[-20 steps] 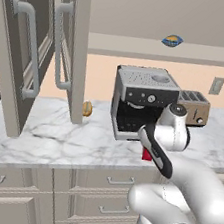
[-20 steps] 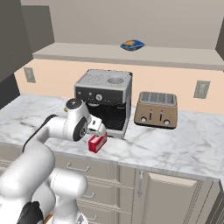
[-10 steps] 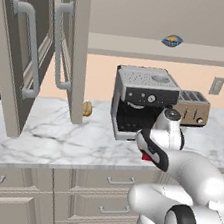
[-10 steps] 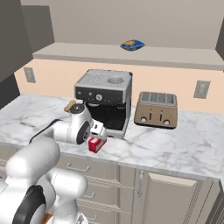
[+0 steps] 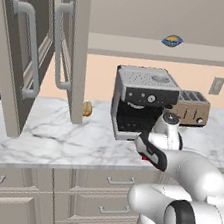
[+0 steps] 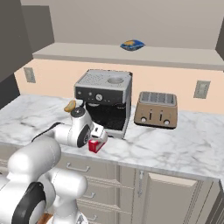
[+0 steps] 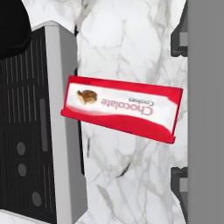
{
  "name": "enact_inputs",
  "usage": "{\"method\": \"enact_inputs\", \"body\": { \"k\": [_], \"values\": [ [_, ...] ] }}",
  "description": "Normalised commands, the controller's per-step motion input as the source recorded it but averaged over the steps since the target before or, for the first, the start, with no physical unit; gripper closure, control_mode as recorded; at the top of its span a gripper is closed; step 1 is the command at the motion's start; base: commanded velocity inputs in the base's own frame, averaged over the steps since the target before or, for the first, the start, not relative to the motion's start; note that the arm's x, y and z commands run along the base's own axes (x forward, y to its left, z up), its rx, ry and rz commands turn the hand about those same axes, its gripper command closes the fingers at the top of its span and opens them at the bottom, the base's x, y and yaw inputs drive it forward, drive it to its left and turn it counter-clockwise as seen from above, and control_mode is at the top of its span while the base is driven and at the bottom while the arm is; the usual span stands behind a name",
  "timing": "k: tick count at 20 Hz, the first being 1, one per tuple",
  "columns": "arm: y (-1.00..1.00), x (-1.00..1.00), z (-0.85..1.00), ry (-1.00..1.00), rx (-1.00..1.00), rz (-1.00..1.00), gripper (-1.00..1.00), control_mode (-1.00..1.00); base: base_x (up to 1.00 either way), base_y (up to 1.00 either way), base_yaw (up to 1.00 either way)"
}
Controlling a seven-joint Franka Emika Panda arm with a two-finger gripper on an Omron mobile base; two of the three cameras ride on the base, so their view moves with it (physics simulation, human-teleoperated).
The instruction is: Pick the yogurt and boxed food from the counter and place them in the cabinets closest to them.
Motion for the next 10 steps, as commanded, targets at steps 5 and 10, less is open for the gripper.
{"method": "enact_inputs", "body": {
  "k": [5,10],
  "values": [
    [0.00,0.00,-0.12,0.00,0.00,0.00,-1.00,-1.00,0.00,0.00,0.00],
    [0.00,0.01,-0.17,0.00,0.00,0.00,-1.00,-1.00,0.00,0.00,0.00]
  ]
}}
